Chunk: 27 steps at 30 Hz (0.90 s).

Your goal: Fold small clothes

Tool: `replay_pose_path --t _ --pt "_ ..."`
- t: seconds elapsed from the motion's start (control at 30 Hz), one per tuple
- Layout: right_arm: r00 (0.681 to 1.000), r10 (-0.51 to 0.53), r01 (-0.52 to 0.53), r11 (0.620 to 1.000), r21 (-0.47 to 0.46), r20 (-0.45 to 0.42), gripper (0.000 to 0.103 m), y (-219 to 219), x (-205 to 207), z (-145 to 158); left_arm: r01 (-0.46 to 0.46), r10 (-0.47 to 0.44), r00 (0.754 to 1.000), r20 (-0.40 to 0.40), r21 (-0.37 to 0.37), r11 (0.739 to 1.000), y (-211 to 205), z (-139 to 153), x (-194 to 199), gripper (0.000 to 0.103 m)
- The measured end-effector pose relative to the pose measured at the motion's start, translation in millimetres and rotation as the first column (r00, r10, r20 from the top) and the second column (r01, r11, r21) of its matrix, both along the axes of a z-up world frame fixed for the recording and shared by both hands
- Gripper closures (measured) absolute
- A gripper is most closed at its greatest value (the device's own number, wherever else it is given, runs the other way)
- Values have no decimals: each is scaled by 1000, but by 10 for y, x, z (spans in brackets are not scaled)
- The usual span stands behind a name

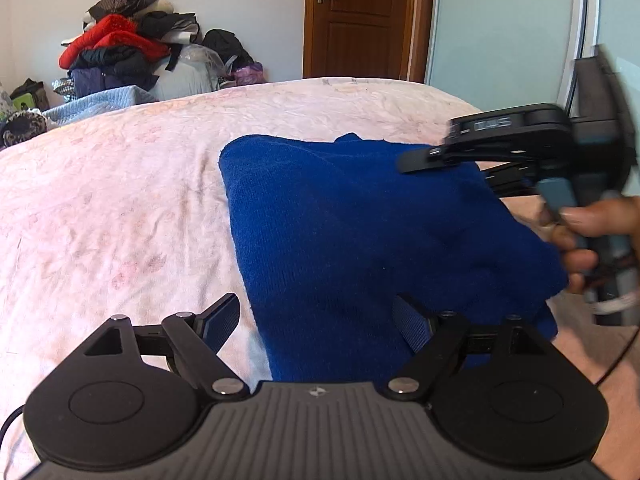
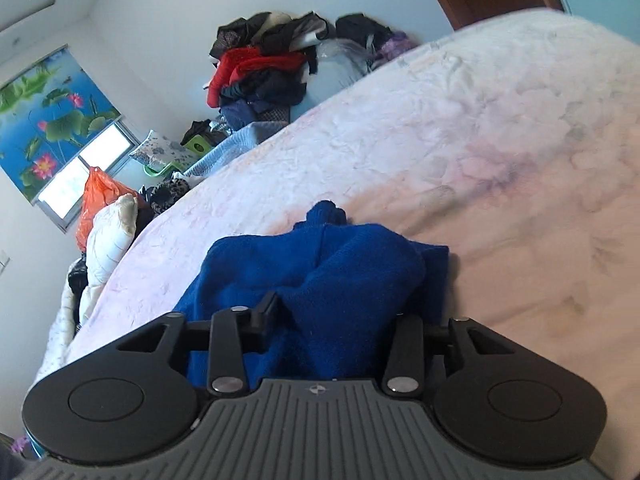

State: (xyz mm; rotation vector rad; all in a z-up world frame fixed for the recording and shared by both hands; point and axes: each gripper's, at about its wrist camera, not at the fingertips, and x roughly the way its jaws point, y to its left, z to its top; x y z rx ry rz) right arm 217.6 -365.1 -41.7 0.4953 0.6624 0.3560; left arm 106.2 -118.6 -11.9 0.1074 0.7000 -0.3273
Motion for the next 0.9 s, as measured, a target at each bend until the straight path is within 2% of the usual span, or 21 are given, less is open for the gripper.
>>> replay_pose_path --t 0.07,0.13,0.23,0.3,0.4,0.43,0.47,0.5,0.53,0.73,0.87,0.9 --pt "999 -32 34 998 -56 22 52 -21 -214 82 4 -4 1000 -8 1 1000 -3 -15 -3 19" --pt "999 -26 28 997 -66 29 51 -67 -408 127 8 -8 1000 -13 1 1000 -3 -20 -12 19" --pt "1000 -12 12 998 -63 10 40 -112 -735 122 10 -10 1000 -14 12 1000 -7 -32 -29 19" --pt "1000 13 -13 997 -73 3 37 -95 -921 90 9 -9 1000 -13 13 1000 -3 -36 -39 19" --pt "998 64 -65 991 -116 -15 37 15 -1087 7 5 -5 1000 -14 16 1000 -14 -40 -51 19" --pt "997 68 -71 987 -143 -24 49 58 -1110 -25 5 -4 1000 -12 18 1000 -19 -37 -73 19" --pt "997 62 -68 985 -161 -40 68 94 -1110 -56 6 -5 1000 -11 19 1000 -21 -30 -85 19" --pt "997 58 -66 985 -159 -52 76 96 -1115 -82 6 -6 1000 -9 20 1000 -22 -21 -98 19" --pt "997 53 -60 987 -147 -52 79 97 -1110 -86 6 -6 1000 -8 22 1000 -22 -20 -105 19" --pt "997 57 -62 993 -104 -56 87 40 -1230 -60 6 -5 1000 -15 27 1000 8 -21 -157 19" --pt "995 64 -73 991 -111 -80 86 -4 -1273 -73 11 -11 1000 -6 32 999 24 -2 -188 19" --pt "995 65 -74 992 -107 -82 83 -14 -1278 -73 11 -11 1000 -1 32 999 32 11 -187 18"
